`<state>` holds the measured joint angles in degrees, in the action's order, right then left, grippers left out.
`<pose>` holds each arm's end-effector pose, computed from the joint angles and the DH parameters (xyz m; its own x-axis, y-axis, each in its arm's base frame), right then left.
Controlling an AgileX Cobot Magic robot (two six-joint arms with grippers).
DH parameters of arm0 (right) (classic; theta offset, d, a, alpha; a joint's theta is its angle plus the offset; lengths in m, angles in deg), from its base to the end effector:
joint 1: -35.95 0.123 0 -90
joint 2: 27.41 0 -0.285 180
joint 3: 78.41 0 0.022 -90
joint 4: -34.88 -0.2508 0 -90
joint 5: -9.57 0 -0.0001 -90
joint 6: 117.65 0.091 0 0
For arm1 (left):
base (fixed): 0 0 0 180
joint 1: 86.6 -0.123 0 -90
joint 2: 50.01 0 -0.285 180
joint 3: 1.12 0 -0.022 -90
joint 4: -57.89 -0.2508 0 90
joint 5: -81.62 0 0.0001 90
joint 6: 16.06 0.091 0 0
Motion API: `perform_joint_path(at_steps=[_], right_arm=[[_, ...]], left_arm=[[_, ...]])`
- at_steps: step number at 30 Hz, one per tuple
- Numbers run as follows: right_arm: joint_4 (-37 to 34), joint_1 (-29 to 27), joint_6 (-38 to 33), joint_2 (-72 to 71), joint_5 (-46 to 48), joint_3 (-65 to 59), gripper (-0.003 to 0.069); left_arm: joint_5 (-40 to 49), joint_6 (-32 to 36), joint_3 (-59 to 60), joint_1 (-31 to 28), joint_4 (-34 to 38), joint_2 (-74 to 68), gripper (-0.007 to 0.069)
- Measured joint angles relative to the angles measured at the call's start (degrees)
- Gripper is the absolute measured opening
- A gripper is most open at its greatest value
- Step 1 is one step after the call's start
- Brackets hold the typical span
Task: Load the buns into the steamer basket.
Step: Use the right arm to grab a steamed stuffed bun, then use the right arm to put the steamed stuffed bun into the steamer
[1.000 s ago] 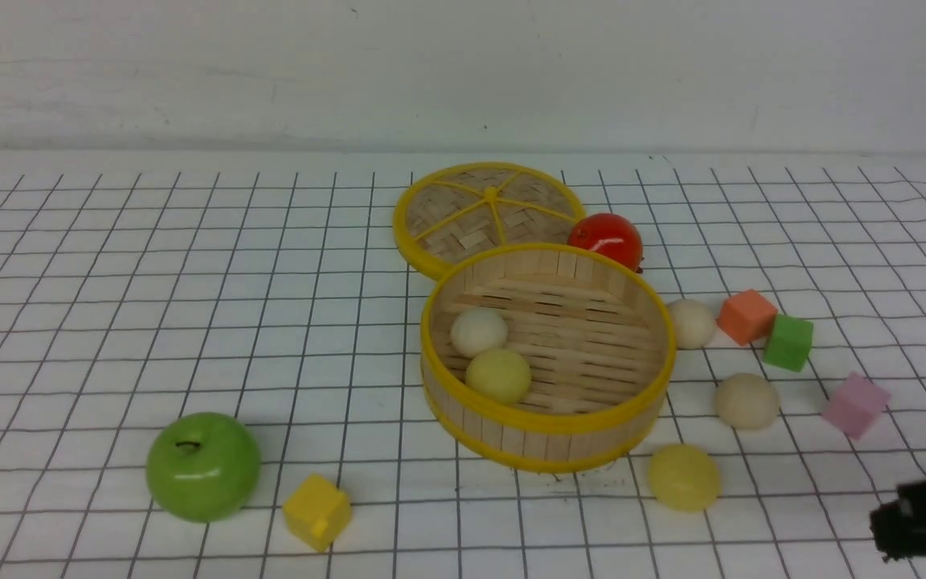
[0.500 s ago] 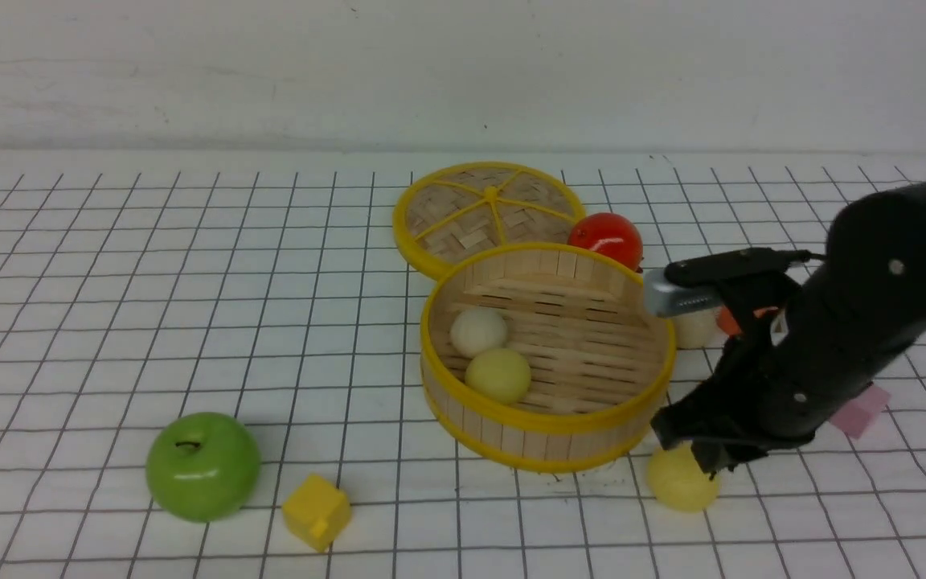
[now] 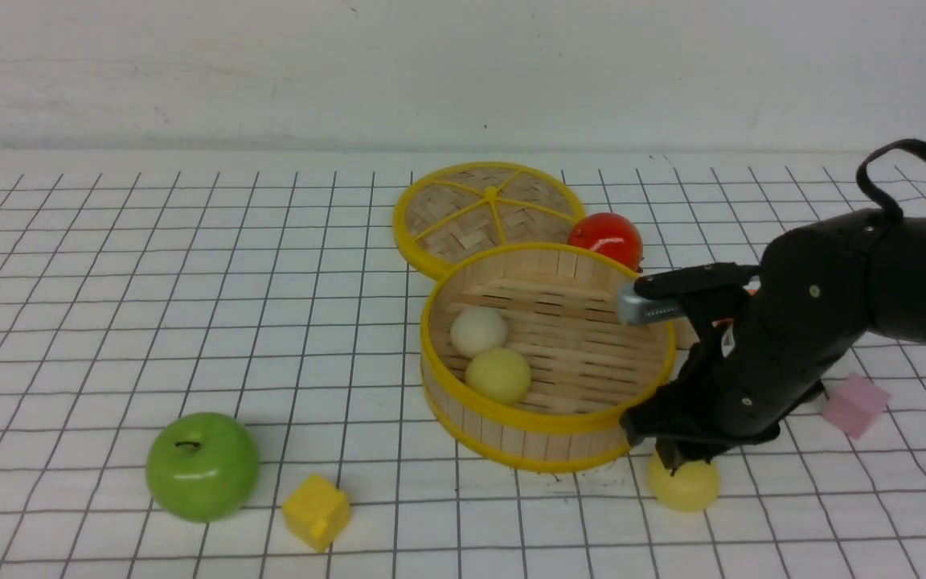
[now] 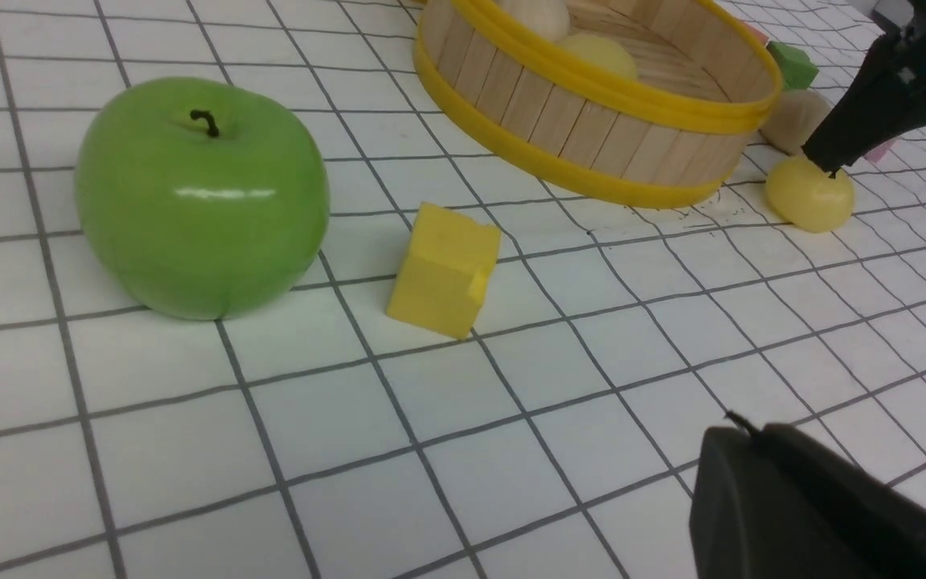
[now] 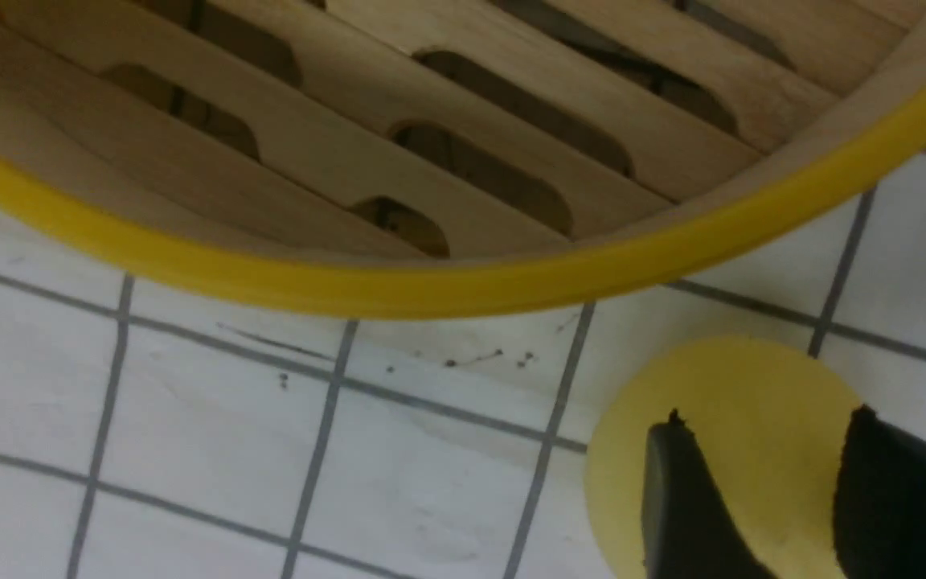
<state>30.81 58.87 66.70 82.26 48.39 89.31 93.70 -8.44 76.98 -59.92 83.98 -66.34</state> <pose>0.3211 0.1402 0.1915 -0.9145 -0.2447 -0.3222 -0.2853 0.9547 0.0849 0.0549 -0.0370 0.1817 -0.3868 -0.1494 -0.9100 0.4280 0.8450 -0.3206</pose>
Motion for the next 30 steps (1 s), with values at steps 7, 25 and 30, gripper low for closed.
perform_joint_path(at_steps=[7,25,30], right_arm=[[1.2,0.0,0.2,1.6,-1.6,0.2,0.0234],[-0.7,0.9,-0.1,-5.3,5.1,1.8,0.0000],[-2.3,3.5,-1.7,-7.9,2.1,8.0,0.0003]], left_arm=[[0.0,0.0,0.0,0.0,0.0,0.0,0.0002],[0.0,0.0,0.0,0.0,0.0,0.0,0.0018],[0.0,0.0,0.0,0.0,0.0,0.0,0.0020]])
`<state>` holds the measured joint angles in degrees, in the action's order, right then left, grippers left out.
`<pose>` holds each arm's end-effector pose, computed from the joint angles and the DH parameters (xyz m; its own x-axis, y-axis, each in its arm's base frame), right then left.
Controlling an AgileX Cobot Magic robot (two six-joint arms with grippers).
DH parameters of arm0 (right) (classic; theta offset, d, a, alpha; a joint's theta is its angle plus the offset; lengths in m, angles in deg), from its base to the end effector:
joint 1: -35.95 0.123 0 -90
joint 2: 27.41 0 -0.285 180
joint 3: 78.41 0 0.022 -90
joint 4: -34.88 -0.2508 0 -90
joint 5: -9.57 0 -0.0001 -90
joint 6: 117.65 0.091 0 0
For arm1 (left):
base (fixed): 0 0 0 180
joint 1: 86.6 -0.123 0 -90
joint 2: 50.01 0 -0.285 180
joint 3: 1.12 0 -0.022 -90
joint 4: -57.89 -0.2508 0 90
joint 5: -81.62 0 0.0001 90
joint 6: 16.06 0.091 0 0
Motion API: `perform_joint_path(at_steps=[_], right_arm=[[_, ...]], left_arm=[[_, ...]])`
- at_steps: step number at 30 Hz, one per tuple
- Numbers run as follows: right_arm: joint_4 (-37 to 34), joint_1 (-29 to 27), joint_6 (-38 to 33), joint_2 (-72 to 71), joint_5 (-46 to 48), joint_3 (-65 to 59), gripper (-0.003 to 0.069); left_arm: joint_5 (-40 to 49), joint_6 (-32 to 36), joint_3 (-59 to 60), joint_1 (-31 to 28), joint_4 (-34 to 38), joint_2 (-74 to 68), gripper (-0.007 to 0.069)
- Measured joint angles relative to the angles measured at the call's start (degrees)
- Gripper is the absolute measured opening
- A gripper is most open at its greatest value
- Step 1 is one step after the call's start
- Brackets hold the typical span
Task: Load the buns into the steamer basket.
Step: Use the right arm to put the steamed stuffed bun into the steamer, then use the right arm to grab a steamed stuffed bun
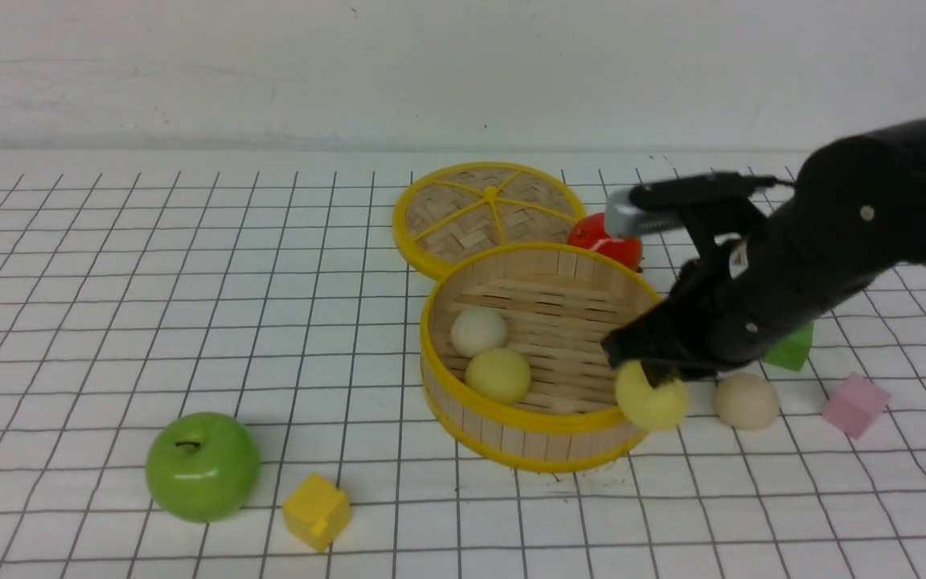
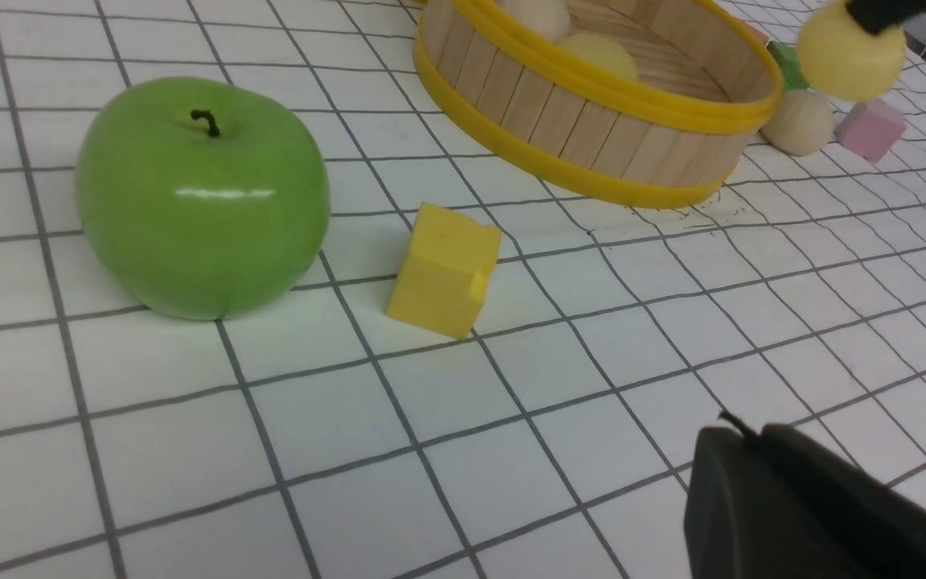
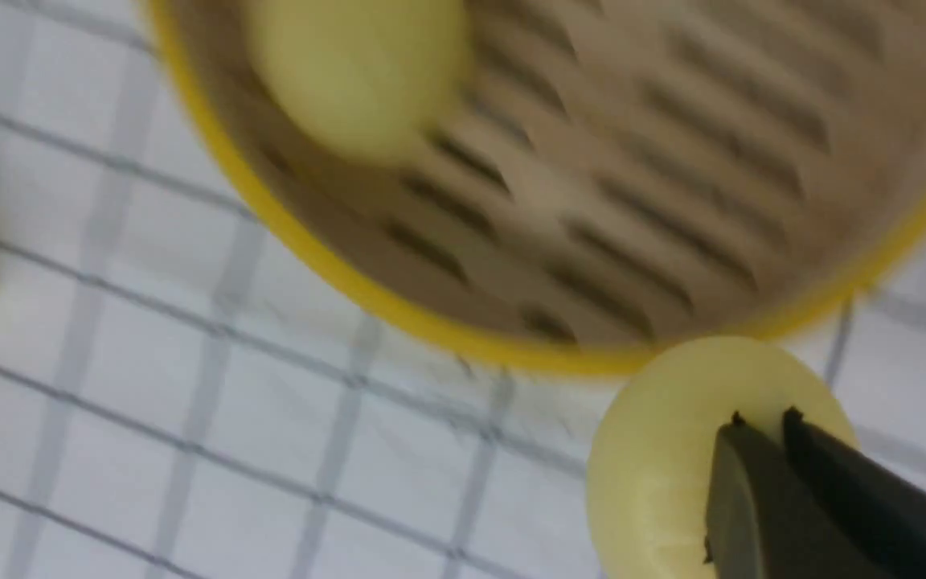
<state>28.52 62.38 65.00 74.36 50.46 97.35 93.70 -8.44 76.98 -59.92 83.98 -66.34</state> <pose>0.3149 0.1639 0.2780 -0.8046 -0.2552 -0.5361 -0.3782 0.9163 0.1314 0.0549 -0.0370 0.1817 -0.3868 -0.1494 -0.9100 0.4280 0.8450 -0.3206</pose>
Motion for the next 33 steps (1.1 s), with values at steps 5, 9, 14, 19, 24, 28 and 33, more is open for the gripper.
perform_joint_path(at_steps=[5,9,14,19,24,28,33], right_arm=[[-0.2,0.6,-0.7,4.2,-2.9,4.7,0.0007],[1.4,0.6,-0.7,11.4,-3.6,8.0,0.0013],[2.3,0.6,-0.7,15.9,-3.8,9.0,0.0062],[2.2,0.6,-0.7,16.3,-4.1,9.6,0.0235],[1.3,0.6,-1.4,13.2,-0.3,12.1,0.0447],[6.4,-0.7,1.1,8.3,4.9,12.8,0.0491],[12.7,-8.4,9.0,8.1,15.5,12.4,0.0426]], left_arm=[[0.0,0.0,0.0,0.0,0.0,0.0,0.0022],[0.0,0.0,0.0,0.0,0.0,0.0,0.0029],[0.0,0.0,0.0,0.0,0.0,0.0,0.0029],[0.0,0.0,0.0,0.0,0.0,0.0,0.0033],[0.0,0.0,0.0,0.0,0.0,0.0,0.0038],[0.0,0.0,0.0,0.0,0.0,0.0,0.0038],[0.0,0.0,0.0,0.0,0.0,0.0,0.0042]])
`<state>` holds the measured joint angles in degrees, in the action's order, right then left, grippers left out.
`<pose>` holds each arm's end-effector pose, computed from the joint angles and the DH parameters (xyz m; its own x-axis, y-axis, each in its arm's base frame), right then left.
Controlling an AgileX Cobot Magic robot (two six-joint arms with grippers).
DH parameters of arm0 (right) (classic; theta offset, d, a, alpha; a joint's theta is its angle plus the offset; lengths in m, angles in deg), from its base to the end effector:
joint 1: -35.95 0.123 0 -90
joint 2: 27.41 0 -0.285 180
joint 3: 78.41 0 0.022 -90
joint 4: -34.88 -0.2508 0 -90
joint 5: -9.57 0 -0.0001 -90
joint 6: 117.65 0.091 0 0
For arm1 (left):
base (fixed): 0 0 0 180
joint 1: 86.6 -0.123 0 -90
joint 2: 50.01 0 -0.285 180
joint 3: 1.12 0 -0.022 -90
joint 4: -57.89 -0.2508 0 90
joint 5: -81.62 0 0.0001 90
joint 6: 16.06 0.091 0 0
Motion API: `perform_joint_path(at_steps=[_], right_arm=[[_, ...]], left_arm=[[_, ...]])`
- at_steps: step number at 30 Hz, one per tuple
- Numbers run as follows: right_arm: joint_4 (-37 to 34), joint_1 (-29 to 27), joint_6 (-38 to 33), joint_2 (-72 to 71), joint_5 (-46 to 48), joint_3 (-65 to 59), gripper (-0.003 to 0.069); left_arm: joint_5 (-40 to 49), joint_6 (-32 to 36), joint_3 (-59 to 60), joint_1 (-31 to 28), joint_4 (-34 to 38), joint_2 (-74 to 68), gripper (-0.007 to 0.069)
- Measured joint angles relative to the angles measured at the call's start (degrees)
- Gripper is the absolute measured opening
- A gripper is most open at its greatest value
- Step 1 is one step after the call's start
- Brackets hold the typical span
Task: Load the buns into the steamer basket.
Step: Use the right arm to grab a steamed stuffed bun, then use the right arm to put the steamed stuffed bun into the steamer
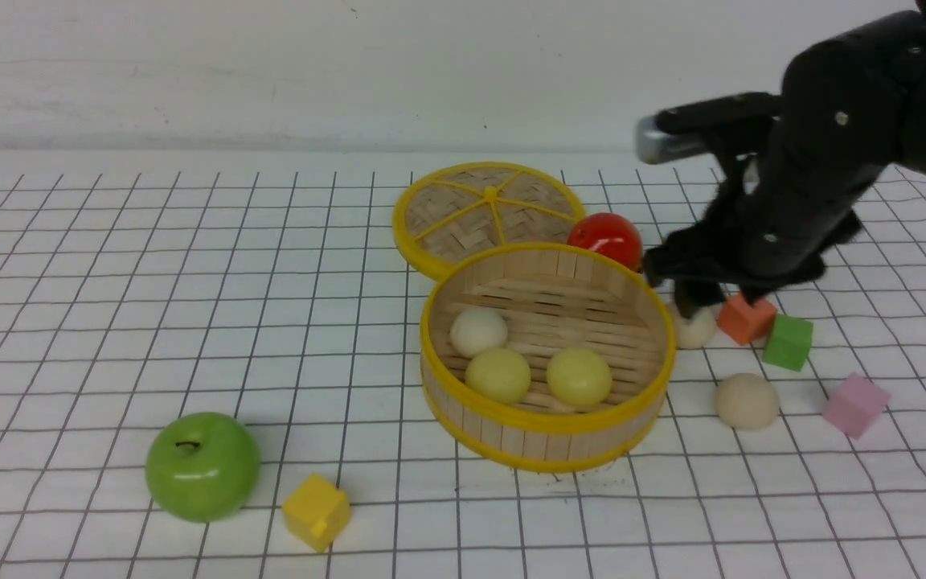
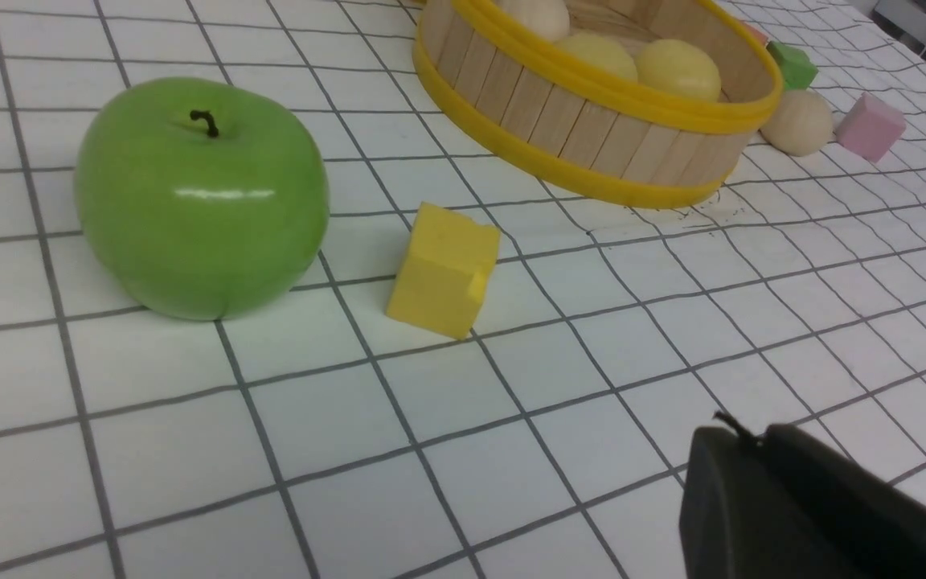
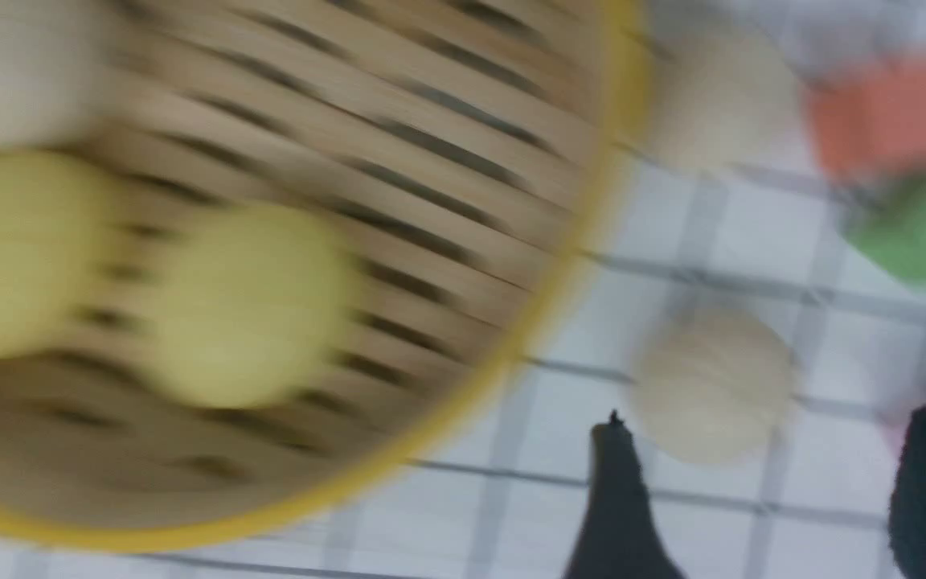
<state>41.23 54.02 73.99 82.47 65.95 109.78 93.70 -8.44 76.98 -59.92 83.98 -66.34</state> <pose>0.3648 0.1102 0.2777 -0.9110 -0.1494 -0.3844 -0.1488 0.9884 -0.0314 0.0549 -0.0370 0.1817 -0.3868 -0.1494 -0.9100 0.4280 0.8450 -0.3206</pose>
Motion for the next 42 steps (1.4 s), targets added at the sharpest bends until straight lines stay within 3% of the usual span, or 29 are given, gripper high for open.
perform_joint_path(at_steps=[9,28,34,37,42], right_arm=[[-5.3,-7.6,0.0,5.0,-4.1,-4.2,0.0307],[-7.7,-7.8,-0.9,10.9,-10.1,-4.3,0.0281],[-7.7,-7.8,-2.4,10.9,-10.1,-4.3,0.0160],[-7.7,-7.8,-4.9,9.1,-9.3,-4.3,0.0022],[-9.4,-7.1,-6.7,3.2,-7.7,-4.4,0.0008]], left_arm=[[0.0,0.0,0.0,0.0,0.0,0.0,0.0055],[0.0,0.0,0.0,0.0,0.0,0.0,0.0069],[0.0,0.0,0.0,0.0,0.0,0.0,0.0071],[0.0,0.0,0.0,0.0,0.0,0.0,0.0071],[0.0,0.0,0.0,0.0,0.0,0.0,0.0071]])
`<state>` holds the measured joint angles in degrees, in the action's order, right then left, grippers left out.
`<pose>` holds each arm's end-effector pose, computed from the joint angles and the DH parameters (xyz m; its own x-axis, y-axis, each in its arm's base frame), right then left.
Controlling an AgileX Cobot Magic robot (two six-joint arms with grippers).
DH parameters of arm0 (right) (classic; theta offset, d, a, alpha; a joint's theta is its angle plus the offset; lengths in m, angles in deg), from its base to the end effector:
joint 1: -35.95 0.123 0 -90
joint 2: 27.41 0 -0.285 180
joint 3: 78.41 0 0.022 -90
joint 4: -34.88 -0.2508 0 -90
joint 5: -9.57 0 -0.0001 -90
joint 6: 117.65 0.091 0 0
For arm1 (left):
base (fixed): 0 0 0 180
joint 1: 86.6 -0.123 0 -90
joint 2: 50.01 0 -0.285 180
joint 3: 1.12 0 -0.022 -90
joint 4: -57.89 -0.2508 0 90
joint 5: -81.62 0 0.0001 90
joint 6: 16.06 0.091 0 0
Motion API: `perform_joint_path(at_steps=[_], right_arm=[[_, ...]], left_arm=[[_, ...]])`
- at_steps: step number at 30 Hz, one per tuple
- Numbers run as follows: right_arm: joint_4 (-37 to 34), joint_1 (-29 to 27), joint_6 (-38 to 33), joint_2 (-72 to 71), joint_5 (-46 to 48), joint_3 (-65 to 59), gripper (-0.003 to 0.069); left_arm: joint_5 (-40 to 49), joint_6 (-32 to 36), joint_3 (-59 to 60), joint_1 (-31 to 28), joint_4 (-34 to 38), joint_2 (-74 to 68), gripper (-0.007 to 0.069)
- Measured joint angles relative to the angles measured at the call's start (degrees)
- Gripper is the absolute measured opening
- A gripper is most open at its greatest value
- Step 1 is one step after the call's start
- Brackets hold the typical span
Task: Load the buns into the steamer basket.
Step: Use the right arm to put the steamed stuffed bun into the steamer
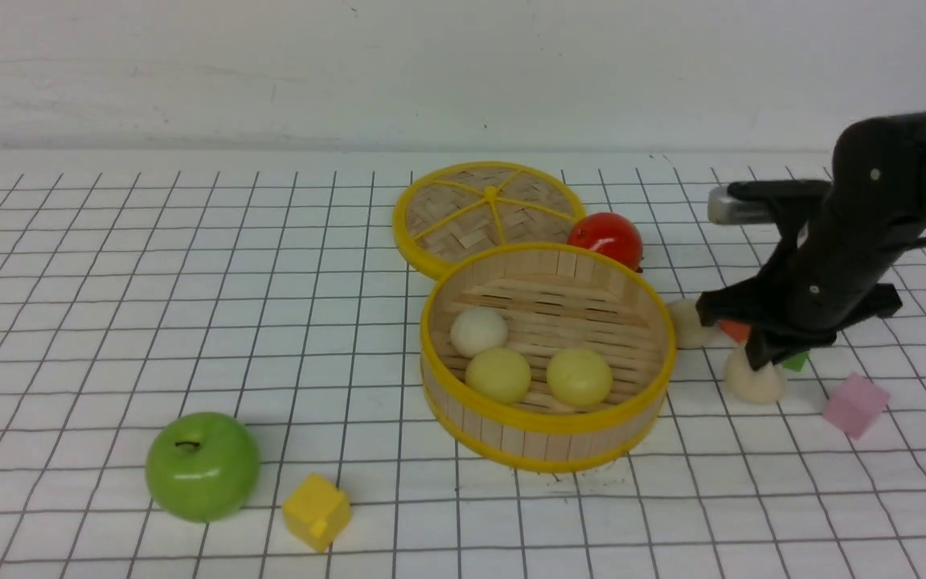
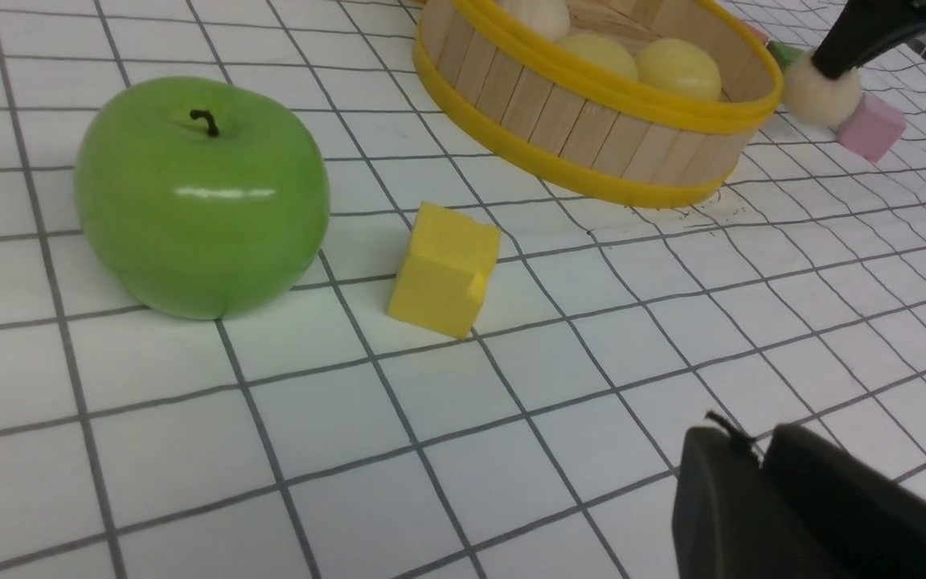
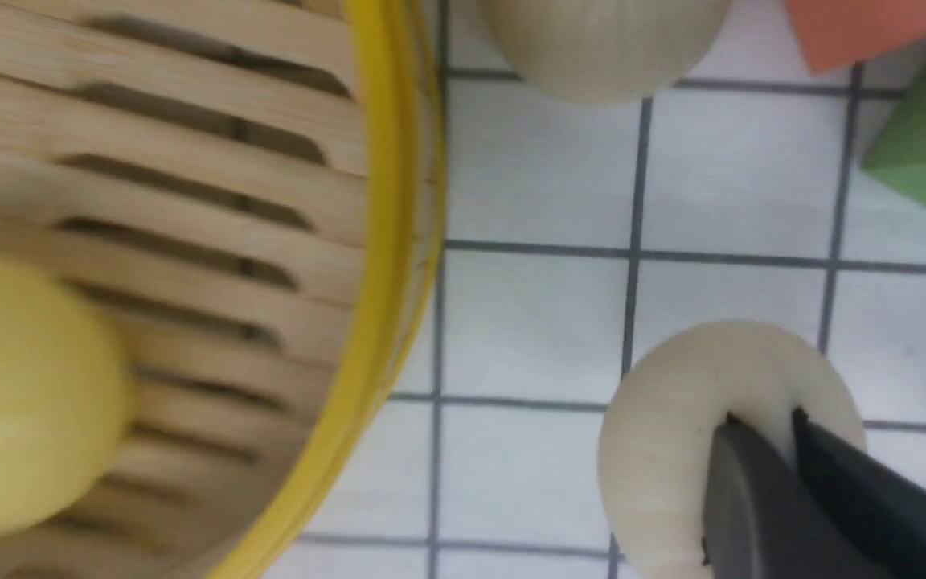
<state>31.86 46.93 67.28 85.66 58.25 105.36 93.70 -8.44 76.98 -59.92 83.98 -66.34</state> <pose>0.3819 0.0778 0.2388 -0.9279 -0.0573 -0.3684 -0.0937 0.9922 0.0817 0.0549 -0.0370 0.1817 -0.3868 -0.1494 -0.9100 0.4280 0.8450 -0.3206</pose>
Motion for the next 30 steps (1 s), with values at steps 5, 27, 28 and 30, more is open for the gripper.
perform_joint_path(at_steps=[5,27,28,30], right_arm=[[-5.6,5.3,-4.0,-6.2,-4.3,0.0,0.0011],[-1.3,9.0,-4.9,6.2,-25.1,-0.1,0.0156],[-1.1,9.0,-4.9,6.5,-25.0,-0.1,0.0185],[-0.9,9.0,-4.9,6.8,-25.0,-0.1,0.0247]], left_arm=[[0.0,0.0,0.0,0.0,0.0,0.0,0.0071],[0.0,0.0,0.0,0.0,0.0,0.0,0.0078],[0.0,0.0,0.0,0.0,0.0,0.0,0.0078],[0.0,0.0,0.0,0.0,0.0,0.0,0.0078]])
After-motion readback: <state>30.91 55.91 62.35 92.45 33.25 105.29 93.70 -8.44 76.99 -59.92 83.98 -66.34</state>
